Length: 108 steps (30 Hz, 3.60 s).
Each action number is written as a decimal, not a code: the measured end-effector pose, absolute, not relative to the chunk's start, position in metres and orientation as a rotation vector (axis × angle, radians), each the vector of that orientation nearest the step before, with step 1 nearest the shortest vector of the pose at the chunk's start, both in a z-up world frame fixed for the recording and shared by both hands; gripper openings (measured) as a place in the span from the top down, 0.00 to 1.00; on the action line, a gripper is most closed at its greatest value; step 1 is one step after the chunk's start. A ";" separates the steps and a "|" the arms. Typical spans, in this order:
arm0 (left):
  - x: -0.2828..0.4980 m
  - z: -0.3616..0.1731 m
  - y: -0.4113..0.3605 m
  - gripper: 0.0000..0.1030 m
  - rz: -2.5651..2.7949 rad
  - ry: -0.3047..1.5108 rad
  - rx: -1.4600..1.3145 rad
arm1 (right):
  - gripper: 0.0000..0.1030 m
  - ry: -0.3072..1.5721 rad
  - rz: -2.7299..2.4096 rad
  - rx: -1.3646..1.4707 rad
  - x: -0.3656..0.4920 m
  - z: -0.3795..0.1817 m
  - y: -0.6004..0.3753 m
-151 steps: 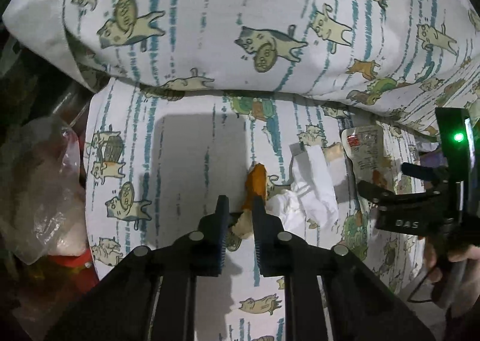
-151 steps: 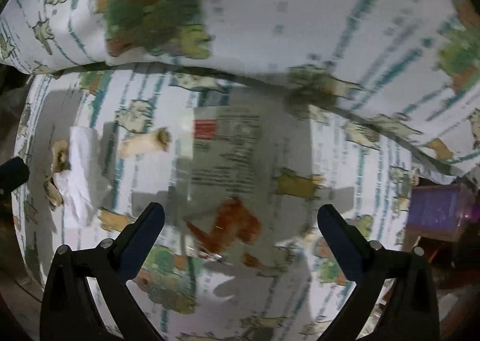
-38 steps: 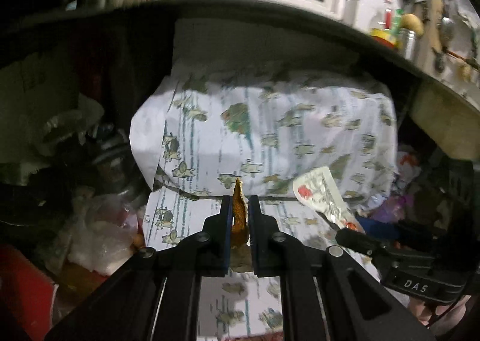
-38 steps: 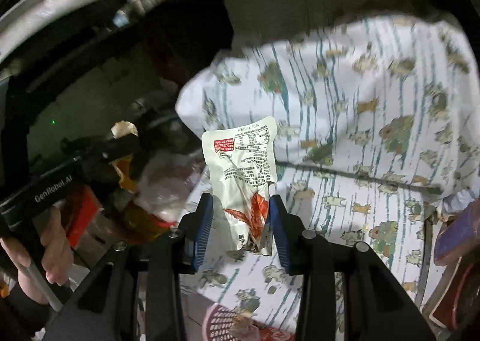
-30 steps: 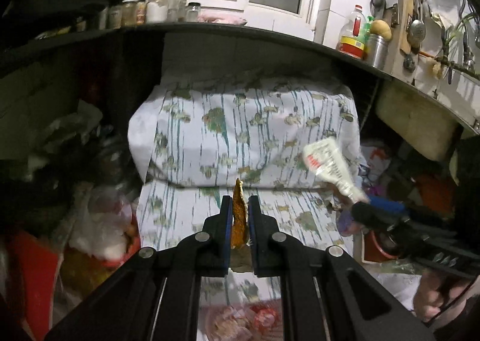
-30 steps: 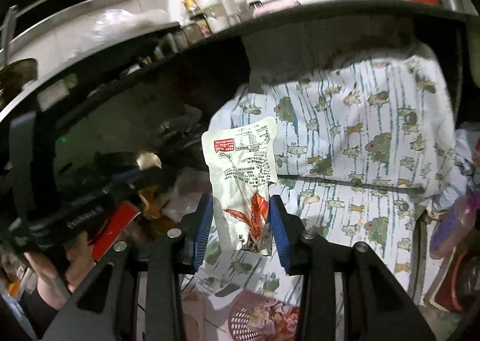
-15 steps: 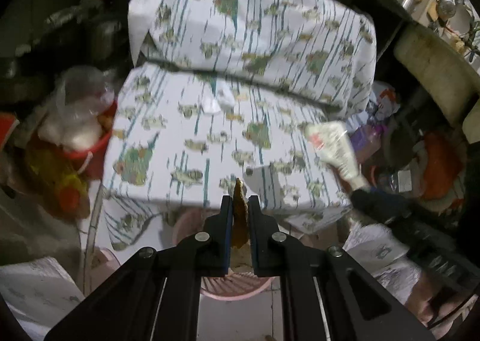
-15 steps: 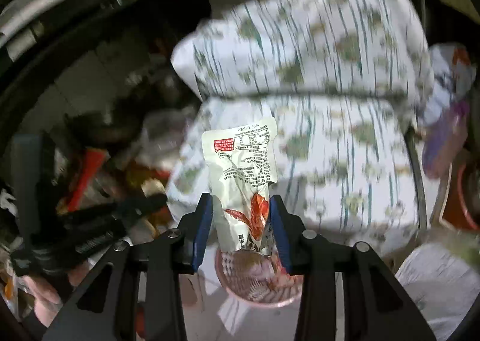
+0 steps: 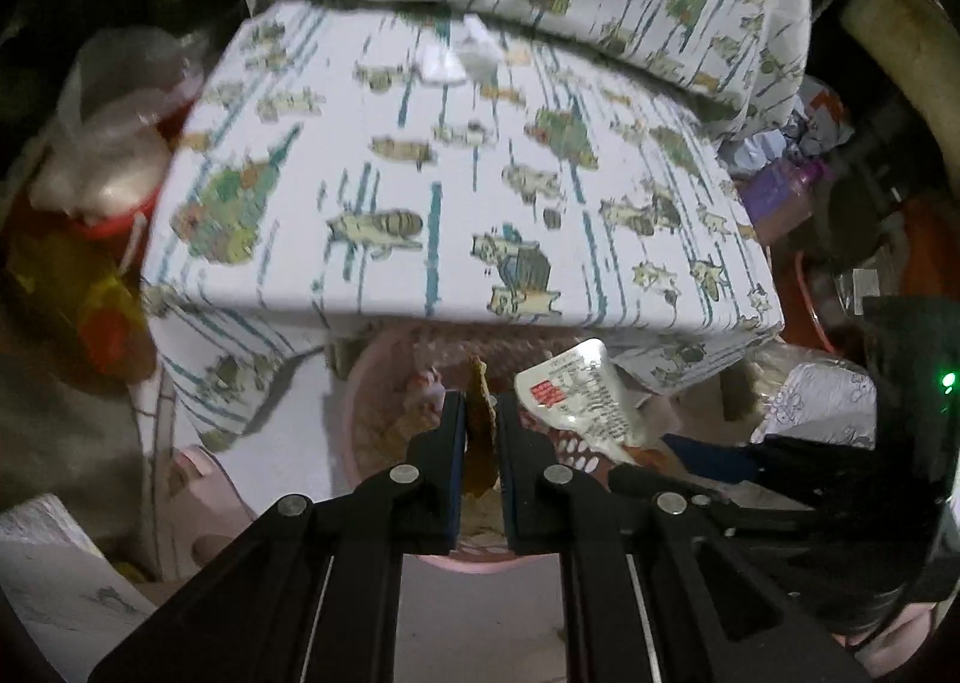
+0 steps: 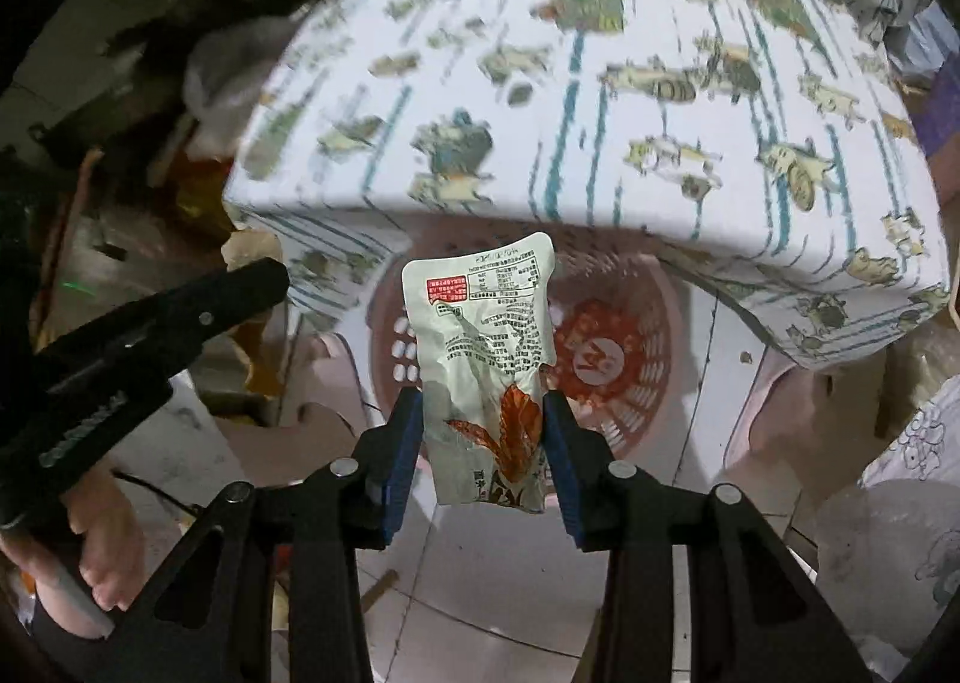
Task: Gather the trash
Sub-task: 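Open both tools to drop the scrap and snack packet into the pink basket, then raise both empty tools back over the stool toward the remaining scraps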
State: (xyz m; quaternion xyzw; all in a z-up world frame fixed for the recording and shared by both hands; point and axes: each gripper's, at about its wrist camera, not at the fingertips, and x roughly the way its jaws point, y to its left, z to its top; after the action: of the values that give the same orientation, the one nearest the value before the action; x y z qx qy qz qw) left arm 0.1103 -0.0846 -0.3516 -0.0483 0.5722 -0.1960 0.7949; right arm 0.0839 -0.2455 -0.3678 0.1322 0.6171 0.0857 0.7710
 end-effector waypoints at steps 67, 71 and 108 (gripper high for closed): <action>0.079 -0.253 -0.051 0.09 -0.132 0.661 0.033 | 0.00 0.677 -0.066 0.179 0.063 -0.248 -0.265; 0.080 -0.256 -0.052 0.00 -0.130 0.664 0.036 | 0.00 0.647 -0.084 0.146 0.059 -0.241 -0.264; 0.368 -0.237 -0.103 0.00 -0.182 0.884 0.099 | 0.00 0.851 -0.096 0.146 0.339 -0.187 -0.355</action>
State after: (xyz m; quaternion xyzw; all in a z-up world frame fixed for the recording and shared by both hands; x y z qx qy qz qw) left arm 0.3680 -0.1025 -0.2372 0.0480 0.4269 -0.0881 0.8987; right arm 0.3387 -0.3551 -0.1868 0.0706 0.4124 -0.0464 0.9071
